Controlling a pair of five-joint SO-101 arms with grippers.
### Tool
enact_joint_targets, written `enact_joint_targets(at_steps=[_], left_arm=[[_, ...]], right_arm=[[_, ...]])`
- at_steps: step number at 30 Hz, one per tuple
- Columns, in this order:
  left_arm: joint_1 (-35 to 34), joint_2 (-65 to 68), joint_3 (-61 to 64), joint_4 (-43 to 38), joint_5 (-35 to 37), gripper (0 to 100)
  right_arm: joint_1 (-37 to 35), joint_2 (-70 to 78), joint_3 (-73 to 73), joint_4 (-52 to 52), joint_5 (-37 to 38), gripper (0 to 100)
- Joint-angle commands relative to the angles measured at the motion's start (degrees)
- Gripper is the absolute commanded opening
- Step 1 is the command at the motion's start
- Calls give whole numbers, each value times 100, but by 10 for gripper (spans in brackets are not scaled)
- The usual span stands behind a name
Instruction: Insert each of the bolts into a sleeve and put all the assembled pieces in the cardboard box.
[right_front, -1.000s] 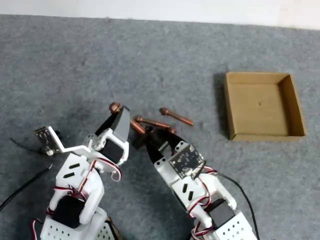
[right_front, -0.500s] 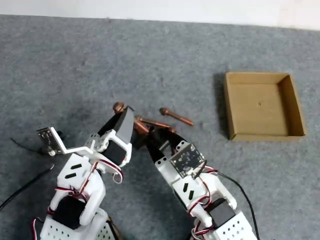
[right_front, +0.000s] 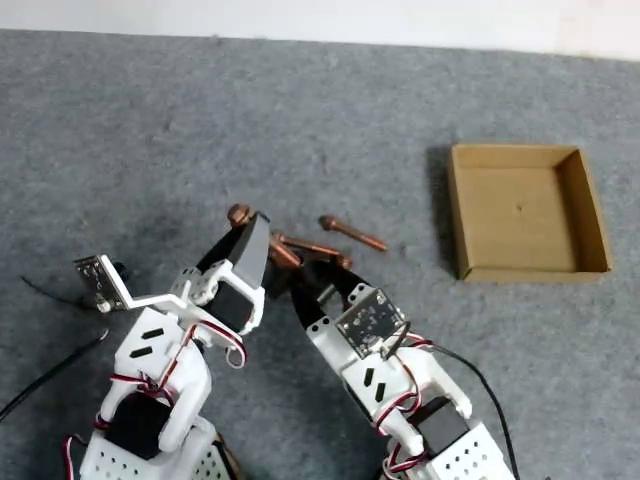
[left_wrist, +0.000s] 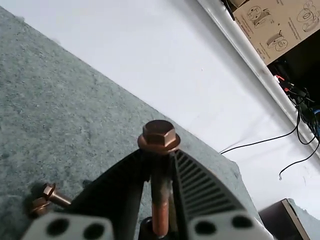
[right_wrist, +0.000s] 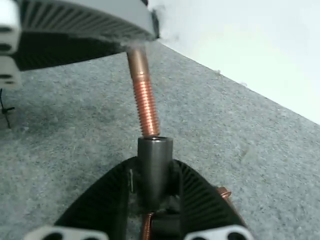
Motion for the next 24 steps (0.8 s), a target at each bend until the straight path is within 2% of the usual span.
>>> enact_joint_targets(at_steps=[1, 24], left_arm=[[215, 31, -110, -62, 62, 7], [215, 22, 462, -18, 26, 7]], right_arm=[[-145, -101, 716, 13, 53, 4], [-119, -154, 699, 75, 44, 4]])
